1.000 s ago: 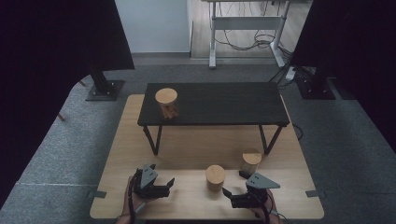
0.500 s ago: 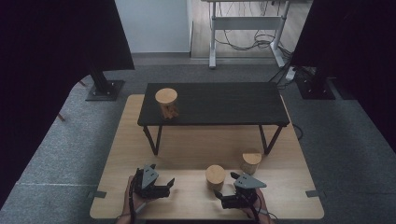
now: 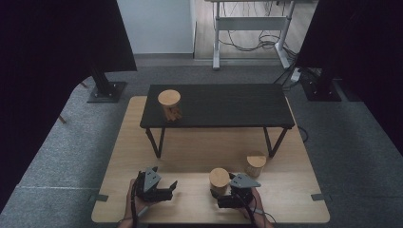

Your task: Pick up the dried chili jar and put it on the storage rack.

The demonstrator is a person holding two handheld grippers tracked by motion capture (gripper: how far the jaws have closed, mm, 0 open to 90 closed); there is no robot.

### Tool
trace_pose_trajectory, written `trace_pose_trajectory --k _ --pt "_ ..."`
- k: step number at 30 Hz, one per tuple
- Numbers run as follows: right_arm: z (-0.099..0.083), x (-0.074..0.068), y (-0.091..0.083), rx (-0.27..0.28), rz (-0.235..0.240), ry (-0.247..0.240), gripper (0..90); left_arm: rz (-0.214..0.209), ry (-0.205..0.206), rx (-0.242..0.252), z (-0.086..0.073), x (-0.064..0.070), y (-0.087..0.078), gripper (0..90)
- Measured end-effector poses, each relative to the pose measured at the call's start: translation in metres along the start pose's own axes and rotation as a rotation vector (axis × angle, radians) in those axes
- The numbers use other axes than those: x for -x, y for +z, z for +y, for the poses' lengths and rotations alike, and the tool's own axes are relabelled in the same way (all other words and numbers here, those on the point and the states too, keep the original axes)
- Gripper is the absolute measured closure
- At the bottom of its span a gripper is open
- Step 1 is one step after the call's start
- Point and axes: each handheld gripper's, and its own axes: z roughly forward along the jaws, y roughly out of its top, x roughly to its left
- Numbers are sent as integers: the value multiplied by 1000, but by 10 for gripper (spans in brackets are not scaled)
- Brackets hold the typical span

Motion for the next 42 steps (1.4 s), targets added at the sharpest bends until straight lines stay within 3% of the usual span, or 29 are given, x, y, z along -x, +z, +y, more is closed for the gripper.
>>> trace_pose_trajectory --k 5,7,9,42 --pt "3 -2 7 -25 -16 -1 103 1 -1 4 0 0 -1 67" --pt "4 -3 9 -46 -53 -7 206 1 -1 5 0 0 -1 67" --pt "5 -3 10 -58 -40 -21 242 0 1 6 1 0 -1 68" --pt "8 -8 2 -29 -9 -70 252 3 7 2 0 0 0 68"
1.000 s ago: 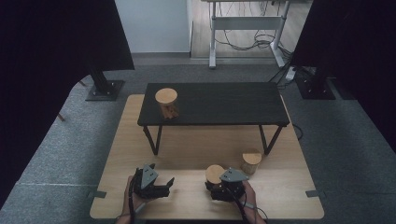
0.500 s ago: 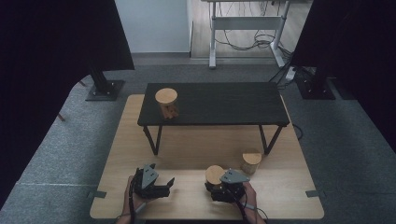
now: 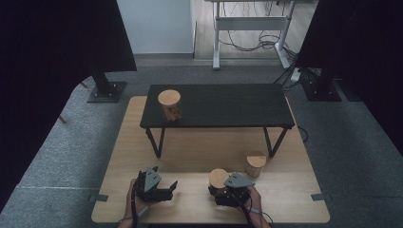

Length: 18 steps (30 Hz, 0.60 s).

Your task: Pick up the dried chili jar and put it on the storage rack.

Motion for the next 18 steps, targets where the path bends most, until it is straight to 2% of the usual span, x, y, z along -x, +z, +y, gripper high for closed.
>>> trace_pose_trajectory --k 10,18 --pt "3 -3 -4 9 7 -19 252 -3 1 -2 0 0 1 68" --pt "9 -1 -12 25 1 -15 252 -3 3 -4 0 0 1 68"
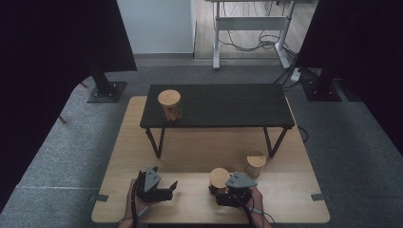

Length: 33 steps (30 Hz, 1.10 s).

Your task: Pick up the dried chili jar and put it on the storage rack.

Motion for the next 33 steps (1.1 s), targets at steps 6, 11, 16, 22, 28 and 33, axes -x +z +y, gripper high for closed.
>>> trace_pose_trajectory --k 6,11,16,22,28,33 --pt "2 5 -6 33 2 -3 252 1 -4 -4 -1 -1 1 68" --pt "7 4 -12 45 1 -19 252 2 -8 -3 -1 -1 1 68" --pt "11 6 -18 56 3 -20 252 2 -8 -4 -1 -1 1 68" --pt "15 5 -22 59 7 -21 253 1 -7 -5 -1 -1 1 68" --pt "21 3 -26 65 11 -24 253 0 -9 -3 -1 -1 1 68" --pt "26 2 -27 74 21 -23 253 -2 -9 -5 -1 -1 2 68"
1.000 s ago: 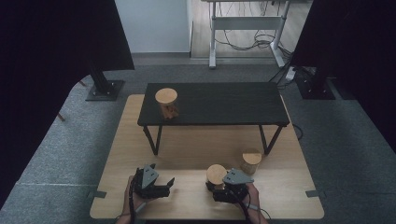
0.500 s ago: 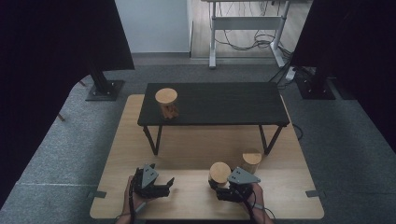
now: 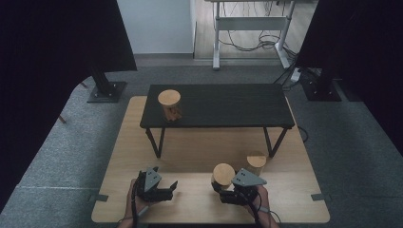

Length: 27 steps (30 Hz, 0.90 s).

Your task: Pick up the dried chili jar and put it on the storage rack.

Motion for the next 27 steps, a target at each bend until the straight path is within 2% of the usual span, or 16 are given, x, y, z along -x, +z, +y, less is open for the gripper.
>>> trace_pose_trajectory --k 8,18,27 --pt "11 0 -1 16 10 1 253 2 -7 1 0 -1 0 68" --pt "31 2 -7 33 25 -22 253 -1 -9 1 0 -1 0 68" --pt "43 6 -11 22 11 -50 253 -11 -9 4 0 0 -1 68"
